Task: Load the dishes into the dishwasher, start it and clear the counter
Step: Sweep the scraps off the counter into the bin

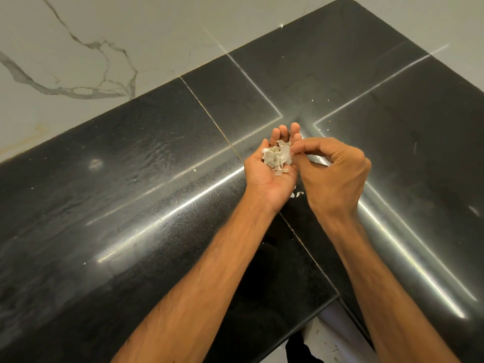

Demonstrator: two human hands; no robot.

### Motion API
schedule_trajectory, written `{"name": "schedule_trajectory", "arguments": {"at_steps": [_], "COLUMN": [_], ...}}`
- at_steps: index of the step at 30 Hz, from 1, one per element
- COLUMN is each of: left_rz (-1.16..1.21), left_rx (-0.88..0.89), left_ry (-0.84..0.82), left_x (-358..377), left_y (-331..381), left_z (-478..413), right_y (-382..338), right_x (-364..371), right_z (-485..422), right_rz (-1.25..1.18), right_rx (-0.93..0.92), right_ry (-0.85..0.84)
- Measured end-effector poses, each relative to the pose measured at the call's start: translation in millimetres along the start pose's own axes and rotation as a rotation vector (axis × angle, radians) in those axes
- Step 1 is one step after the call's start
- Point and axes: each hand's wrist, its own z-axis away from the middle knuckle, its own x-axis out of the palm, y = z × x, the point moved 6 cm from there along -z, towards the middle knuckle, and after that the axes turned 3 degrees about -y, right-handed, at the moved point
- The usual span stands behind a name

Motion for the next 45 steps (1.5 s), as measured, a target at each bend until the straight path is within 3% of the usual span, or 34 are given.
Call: {"name": "schedule_trajectory", "arguments": {"at_steps": [3, 8, 10, 13, 19, 27, 30, 35, 41, 45], "left_rz": [0.029, 0.042, 0.058, 0.064, 0.028, 0.01, 0.01, 0.026, 0.055, 0.057], "left_rx": [-0.007, 0.013, 0.019, 0.022, 0.052, 0.119, 0.125, 0.145, 0.186, 0.19], "left_ry": [-0.002, 0.036, 0.041, 0.039, 0.069, 0.069, 0.085, 0.077, 0.041, 0.035], "left_x": [3, 2, 0, -3, -11, -13, -14, -16, -13, -9], "left_y": [1, 12, 17, 23, 32, 44, 51, 59, 66, 69], "left_z": [-2, -4, -4, -1, 6, 16, 18, 20, 23, 22], "right_y": [4, 42, 59, 82, 95, 56, 57, 60, 35, 47], "right_x": [-5, -15, -26, -35, 12, 58, 38, -3, 63, 45], "right_z": [-5, 1, 11, 28, 30, 47, 57, 36, 53, 39], "right_rz": [-0.015, -0.222, -0.138, 0.14, 0.541, 0.282, 0.157, 0.212, 0.266, 0.249], "right_rx": [0.014, 0.22, 0.252, 0.158, 0.051, -0.279, -0.285, -0.295, -0.512, -0.482], "right_ry": [0.026, 0.018, 0.035, -0.045, -0.386, -0.675, -0.642, -0.268, -0.555, -0.529]}}
